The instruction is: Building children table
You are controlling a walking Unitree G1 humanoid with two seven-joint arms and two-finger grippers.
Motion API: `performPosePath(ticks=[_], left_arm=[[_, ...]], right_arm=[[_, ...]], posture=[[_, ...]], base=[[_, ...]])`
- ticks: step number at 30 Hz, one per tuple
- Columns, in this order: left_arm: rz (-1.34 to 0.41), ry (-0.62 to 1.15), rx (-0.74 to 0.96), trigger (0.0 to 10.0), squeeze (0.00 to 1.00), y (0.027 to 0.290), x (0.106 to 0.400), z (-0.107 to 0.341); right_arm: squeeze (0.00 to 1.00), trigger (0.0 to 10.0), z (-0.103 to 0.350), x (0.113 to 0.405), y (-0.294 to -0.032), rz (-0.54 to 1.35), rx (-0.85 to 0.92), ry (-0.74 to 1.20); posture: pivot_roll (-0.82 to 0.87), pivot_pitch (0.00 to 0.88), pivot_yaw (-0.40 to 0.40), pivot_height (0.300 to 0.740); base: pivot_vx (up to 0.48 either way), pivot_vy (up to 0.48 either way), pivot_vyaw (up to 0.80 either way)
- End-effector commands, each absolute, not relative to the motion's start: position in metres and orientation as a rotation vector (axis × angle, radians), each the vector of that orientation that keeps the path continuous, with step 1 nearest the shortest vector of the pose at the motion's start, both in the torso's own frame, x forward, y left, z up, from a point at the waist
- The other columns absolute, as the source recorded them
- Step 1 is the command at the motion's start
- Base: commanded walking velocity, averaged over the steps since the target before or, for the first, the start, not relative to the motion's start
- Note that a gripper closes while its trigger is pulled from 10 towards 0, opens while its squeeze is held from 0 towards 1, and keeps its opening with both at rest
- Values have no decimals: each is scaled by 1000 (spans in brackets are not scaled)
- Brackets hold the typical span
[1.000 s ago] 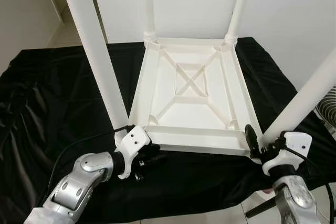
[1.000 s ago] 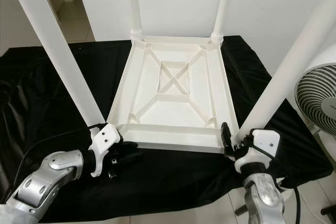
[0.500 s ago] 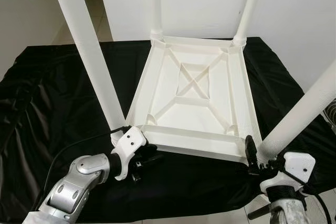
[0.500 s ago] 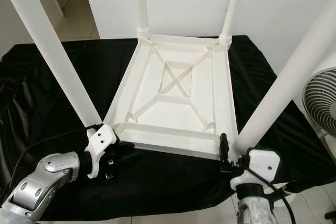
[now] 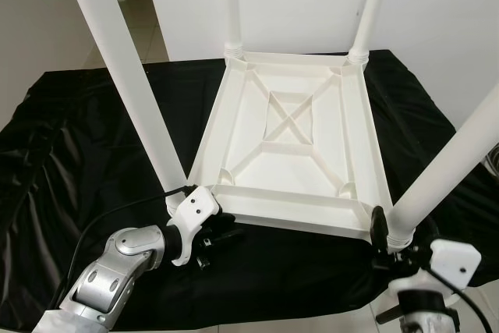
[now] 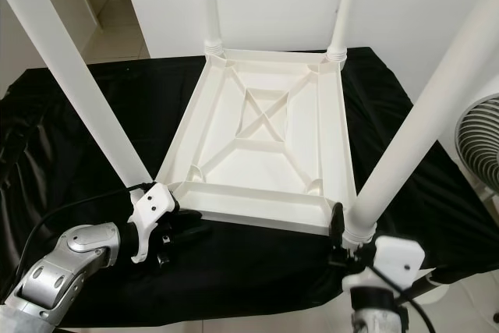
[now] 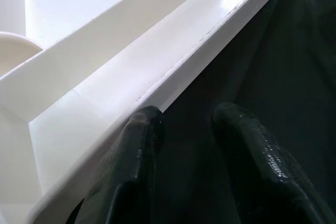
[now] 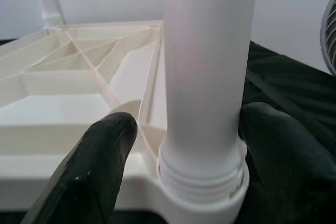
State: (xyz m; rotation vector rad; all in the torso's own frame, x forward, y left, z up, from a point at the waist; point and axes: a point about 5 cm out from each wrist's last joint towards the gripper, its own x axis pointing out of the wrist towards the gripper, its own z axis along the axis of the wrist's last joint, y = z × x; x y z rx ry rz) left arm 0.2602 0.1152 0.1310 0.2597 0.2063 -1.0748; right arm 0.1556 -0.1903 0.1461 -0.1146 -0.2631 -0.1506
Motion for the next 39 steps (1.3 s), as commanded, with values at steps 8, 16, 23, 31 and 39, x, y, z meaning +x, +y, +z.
performPosePath(ticks=[8,16,23,31,39], left_arm=[[-1120,209,268,10000,0,107,266,133],[-1124,194,274,10000,0,105,269,135],[-1127,183,269,10000,0,103,262,137],[-1143,172,219,10000,0,99,250,139],[-1184,175,107,10000,0,105,220,148]], right_arm=[[0,10000,142,143,-174,-69,-88,-222],[0,10000,139,146,-171,114,-105,-193],[0,10000,144,172,-196,135,-194,-224],[0,10000,153,185,-221,-40,-229,-282],[0,10000,150,205,-204,156,-169,-251]], posture=[[-162,137,125,740],[-152,127,113,740],[-120,109,71,740],[-90,105,28,740],[-42,107,-29,740]], base=[[0,0,0],[0,0,0],[0,0,0],[0,0,0],[0,0,0]])
